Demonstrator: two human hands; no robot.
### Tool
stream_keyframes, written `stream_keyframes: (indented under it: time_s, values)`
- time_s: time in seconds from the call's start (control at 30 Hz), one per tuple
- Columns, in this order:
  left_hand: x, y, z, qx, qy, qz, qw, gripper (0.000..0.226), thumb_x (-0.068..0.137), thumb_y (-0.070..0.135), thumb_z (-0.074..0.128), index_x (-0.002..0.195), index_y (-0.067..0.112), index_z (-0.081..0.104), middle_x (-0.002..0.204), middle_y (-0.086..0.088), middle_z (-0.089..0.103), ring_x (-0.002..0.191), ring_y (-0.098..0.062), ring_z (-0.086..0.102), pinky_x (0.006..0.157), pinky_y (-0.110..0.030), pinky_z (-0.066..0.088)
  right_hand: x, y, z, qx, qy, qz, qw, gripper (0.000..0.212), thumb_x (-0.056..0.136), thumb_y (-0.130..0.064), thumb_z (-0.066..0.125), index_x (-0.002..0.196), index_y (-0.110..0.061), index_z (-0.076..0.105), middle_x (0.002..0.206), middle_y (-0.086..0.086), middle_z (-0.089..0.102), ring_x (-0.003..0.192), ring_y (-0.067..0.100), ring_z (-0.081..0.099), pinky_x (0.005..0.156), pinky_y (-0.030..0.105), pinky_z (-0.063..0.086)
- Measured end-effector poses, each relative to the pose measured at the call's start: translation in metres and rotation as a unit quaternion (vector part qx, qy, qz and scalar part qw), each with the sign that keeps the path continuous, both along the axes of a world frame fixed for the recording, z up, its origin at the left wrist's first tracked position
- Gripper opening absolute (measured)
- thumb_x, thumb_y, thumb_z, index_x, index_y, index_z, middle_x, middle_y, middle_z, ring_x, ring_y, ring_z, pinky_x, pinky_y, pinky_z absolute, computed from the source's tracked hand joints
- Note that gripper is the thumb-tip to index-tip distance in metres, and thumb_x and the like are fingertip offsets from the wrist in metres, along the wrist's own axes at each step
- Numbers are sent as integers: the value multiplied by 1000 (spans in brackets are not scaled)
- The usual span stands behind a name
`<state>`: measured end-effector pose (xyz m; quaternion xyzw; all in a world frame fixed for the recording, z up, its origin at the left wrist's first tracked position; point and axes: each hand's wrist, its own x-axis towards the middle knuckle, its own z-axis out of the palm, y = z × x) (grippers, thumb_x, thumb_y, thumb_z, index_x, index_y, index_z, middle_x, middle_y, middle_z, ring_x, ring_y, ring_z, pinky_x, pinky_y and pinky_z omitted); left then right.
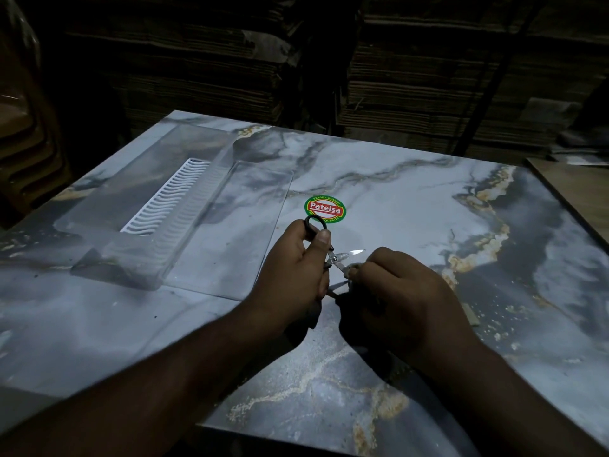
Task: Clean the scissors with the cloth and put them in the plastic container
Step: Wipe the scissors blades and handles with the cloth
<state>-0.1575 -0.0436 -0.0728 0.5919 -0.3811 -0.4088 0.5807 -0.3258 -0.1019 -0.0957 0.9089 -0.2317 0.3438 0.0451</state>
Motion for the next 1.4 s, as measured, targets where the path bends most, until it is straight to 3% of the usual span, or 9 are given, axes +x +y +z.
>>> stream_keyframes:
  time_s: [0.23, 0.5, 0.57, 0.7, 0.87, 1.03, 1.17, 1.3, 1.4]
  values:
    - [1, 0, 0, -4, -42, -16, 999, 26, 111, 26, 44, 98, 3, 50, 37, 1, 43, 29, -12, 35, 34, -21, 33, 2, -5, -6, 37, -25, 36, 998, 9, 96, -12, 77, 104, -7, 77, 95, 8, 69, 78, 29, 65, 62, 35, 51]
    - [0, 0, 1, 0, 39, 3, 999, 26, 110, 27, 46, 103, 3, 51, 47, -4, 40, 30, -12, 29, 38, -24, 24, -10, -5, 2, 10, -1, -4, 1000, 16, 82, -11, 81, 76, -7, 66, 75, 6, 57, 62, 30, 51, 51, 36, 43]
    - [1, 0, 2, -1, -15, -8, 1000, 26, 111, 25, 45, 102, 2, 51, 41, 3, 42, 29, -9, 33, 35, -24, 30, -10, -5, 1, 7, -38, 5, 999, 7, 92, -12, 76, 88, -6, 75, 82, 8, 65, 67, 30, 60, 56, 34, 48]
    - [1, 1, 2, -5, -30, -12, 999, 26, 111, 26, 44, 100, 3, 50, 36, 2, 42, 28, -10, 33, 32, -23, 30, 0, -6, -3, 45, -26, 49, 997, 26, 106, -28, 63, 109, -8, 79, 98, 8, 70, 79, 29, 68, 60, 37, 55]
    - [3, 1, 1, -4, -2, 9, 1000, 25, 111, 25, 46, 101, 2, 52, 38, 4, 43, 29, -6, 34, 34, -19, 30, -8, -7, -1, 31, 2, 21, 999, 15, 82, -16, 84, 89, -14, 71, 84, 2, 62, 67, 23, 55, 56, 27, 40]
    - [2, 0, 1, -7, -48, -13, 999, 25, 111, 25, 44, 99, 4, 50, 37, 3, 44, 28, -8, 35, 34, -20, 32, -8, -10, -4, 16, -37, 35, 999, 10, 94, -11, 79, 101, -5, 77, 92, 9, 70, 74, 28, 65, 59, 34, 51]
    - [0, 2, 3, -4, 7, -4, 1000, 26, 111, 27, 45, 99, 4, 50, 39, 1, 42, 27, -12, 30, 34, -21, 26, -1, -9, -6, 59, -28, 65, 996, 17, 101, -22, 72, 108, -8, 78, 99, 7, 69, 81, 28, 68, 61, 39, 54]
    - [2, -1, 4, 1, 53, 13, 998, 26, 111, 24, 46, 101, 0, 50, 42, 0, 42, 27, -7, 32, 33, -17, 24, -7, -10, 2, -1, 32, 37, 999, 12, 90, -22, 71, 90, -11, 75, 83, 5, 64, 68, 30, 59, 54, 34, 45]
    - [5, -4, 3, 1, 30, 10, 1000, 24, 111, 24, 45, 97, 5, 51, 40, 6, 44, 27, -4, 35, 33, -17, 28, -14, -11, 4, 4, -14, 3, 1000, 8, 88, -12, 76, 83, -8, 70, 79, 6, 62, 67, 31, 58, 56, 38, 47]
